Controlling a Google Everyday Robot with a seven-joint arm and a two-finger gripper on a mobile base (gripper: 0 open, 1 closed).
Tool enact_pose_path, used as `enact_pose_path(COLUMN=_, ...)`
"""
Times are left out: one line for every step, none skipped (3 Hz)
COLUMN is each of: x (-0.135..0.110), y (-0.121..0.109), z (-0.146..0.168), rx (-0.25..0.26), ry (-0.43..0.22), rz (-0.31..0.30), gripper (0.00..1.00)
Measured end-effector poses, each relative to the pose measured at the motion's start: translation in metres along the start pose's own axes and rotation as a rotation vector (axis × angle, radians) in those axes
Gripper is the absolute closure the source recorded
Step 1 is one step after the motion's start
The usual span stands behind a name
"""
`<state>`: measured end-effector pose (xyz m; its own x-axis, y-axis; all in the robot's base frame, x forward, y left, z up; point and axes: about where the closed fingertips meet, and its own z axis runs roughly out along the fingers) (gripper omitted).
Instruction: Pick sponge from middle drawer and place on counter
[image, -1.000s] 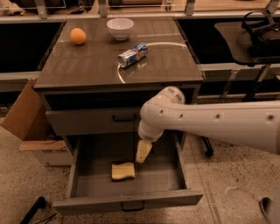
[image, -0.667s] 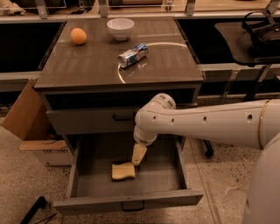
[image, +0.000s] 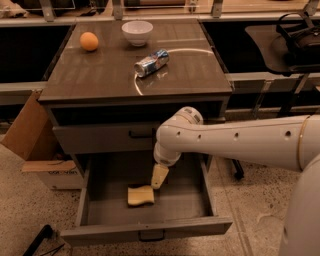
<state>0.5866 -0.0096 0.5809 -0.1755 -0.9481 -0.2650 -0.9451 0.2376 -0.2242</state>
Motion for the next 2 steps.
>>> enact_pose_path(x=0.008, y=0.01, z=-0.002, rx=-0.011, ry=-0.018, rz=-0.011, gripper=0.18)
enact_pose_path(x=0.017, y=0.025, z=-0.009, rx=-0.026, ry=-0.043, rz=-0.026, gripper=0.1)
